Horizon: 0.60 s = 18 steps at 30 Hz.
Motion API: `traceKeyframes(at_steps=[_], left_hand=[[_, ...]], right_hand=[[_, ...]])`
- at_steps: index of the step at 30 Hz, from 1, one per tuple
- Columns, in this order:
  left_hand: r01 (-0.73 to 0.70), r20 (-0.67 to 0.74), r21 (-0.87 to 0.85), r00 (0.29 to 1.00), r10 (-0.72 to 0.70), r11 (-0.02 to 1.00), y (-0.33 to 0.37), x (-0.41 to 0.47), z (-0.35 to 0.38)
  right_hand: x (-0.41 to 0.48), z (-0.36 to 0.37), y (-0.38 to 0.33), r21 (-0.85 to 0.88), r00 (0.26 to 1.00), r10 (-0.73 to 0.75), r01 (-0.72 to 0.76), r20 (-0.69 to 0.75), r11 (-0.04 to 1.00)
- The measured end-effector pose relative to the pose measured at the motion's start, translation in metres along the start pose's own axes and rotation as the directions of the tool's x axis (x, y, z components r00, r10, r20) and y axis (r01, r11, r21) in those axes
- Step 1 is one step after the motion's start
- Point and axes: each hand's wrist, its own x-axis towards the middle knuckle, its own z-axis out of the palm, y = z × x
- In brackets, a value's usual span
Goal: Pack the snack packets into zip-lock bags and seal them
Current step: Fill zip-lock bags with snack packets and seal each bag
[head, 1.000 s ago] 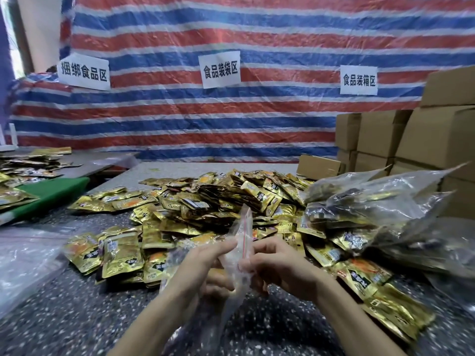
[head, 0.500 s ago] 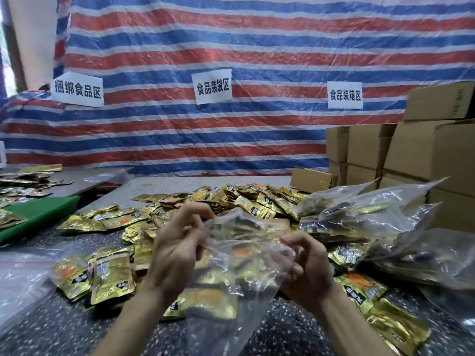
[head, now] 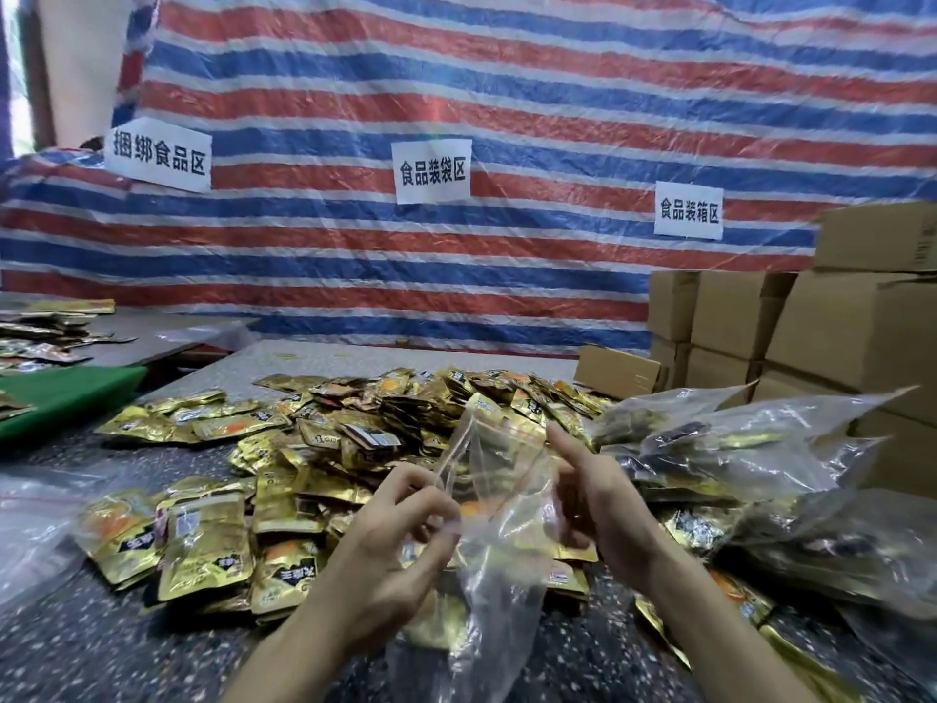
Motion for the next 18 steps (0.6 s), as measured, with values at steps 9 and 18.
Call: traceKeyframes(at_steps=[9, 18], left_hand=[[-0.111, -0.102, 0.006, 0.989, 0.111, 0.994, 0.002, 0.001, 0.007], [-0.157, -0.099, 0.063, 0.982, 0.162, 0.986, -0.008, 0.001, 0.004]], right_hand=[[0.133, -0.061, 0.015, -0.945, 0.923, -0.239, -0.256, -0.302, 0.205], [0.167, -0.064, 0.041, -0.921, 0.927, -0.013, -0.374, -0.375, -0.114]])
